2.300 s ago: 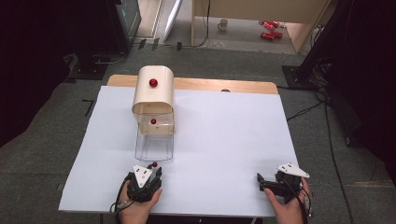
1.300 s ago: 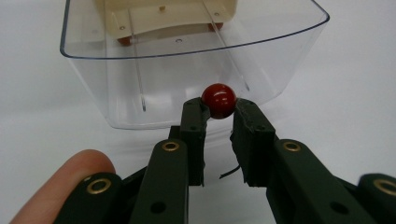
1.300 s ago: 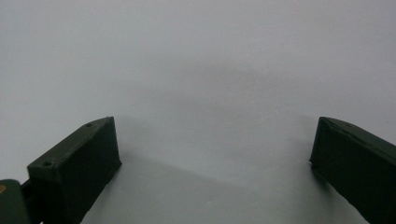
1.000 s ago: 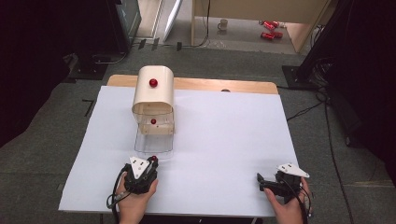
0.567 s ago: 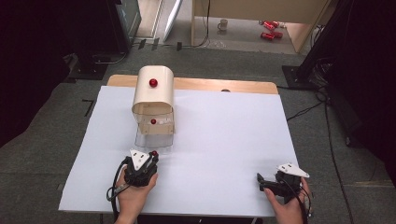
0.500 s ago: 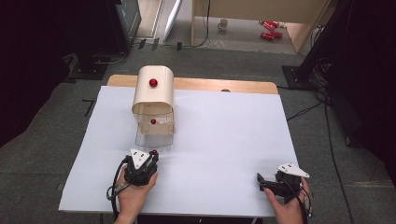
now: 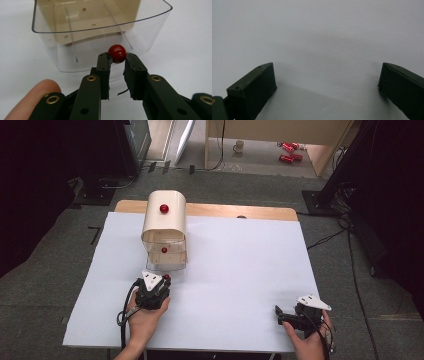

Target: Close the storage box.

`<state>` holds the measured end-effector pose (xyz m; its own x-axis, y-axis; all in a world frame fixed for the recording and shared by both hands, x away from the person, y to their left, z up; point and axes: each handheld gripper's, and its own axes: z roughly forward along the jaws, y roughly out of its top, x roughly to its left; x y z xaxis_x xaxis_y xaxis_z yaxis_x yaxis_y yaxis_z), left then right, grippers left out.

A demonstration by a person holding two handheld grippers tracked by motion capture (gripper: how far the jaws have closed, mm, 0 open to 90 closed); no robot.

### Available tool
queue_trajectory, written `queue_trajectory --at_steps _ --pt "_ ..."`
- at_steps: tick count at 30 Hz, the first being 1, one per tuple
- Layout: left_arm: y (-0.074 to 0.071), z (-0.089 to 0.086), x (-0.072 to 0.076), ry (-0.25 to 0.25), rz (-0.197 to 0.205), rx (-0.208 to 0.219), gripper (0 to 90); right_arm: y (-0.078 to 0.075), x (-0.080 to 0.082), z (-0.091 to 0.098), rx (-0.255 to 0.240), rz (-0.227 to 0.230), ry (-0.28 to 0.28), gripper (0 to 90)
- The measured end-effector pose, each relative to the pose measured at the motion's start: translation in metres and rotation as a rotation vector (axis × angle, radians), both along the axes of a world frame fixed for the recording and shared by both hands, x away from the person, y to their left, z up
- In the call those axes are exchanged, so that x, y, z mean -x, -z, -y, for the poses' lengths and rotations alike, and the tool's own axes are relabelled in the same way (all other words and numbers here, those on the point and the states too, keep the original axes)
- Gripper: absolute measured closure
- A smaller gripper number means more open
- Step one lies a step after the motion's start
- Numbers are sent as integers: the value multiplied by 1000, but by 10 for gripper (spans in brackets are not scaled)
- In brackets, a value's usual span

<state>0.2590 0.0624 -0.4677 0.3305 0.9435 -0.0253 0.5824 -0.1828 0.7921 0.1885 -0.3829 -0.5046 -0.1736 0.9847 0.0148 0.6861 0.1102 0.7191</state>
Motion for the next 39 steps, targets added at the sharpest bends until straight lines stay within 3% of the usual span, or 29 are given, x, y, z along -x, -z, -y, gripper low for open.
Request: queue_trajectory --at_steps 25,39 --pt "2 6 -38 -30 20 -18 750 0 0 0 -1 2 -1 9" --pt "5 6 -42 -33 37 -15 747 0 0 0 0 3 -1 8"
